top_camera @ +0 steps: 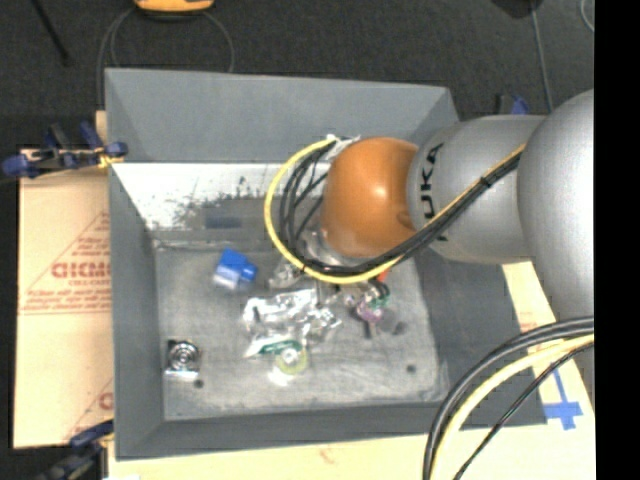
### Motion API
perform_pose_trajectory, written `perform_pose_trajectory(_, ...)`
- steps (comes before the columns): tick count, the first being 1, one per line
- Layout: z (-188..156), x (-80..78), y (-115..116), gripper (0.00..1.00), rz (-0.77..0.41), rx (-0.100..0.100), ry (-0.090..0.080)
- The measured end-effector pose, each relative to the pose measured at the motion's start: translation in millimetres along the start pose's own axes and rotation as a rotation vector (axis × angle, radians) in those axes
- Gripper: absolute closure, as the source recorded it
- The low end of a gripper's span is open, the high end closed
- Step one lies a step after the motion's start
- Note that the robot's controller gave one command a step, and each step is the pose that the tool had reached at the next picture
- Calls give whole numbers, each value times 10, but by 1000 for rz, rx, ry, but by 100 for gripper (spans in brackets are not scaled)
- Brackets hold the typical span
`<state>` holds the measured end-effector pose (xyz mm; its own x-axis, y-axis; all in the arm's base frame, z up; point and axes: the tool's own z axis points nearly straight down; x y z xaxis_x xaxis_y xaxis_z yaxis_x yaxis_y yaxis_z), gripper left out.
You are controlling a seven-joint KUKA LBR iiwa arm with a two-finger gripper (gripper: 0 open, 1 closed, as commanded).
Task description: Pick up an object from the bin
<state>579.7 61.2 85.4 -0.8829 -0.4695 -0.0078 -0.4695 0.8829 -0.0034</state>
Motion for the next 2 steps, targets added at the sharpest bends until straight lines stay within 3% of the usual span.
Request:
perform_pose_trajectory(1,-157,223,113,0,-183,-1,4)
perform_pose_trajectory(2,-204,351,144,0,-337,-3,5)
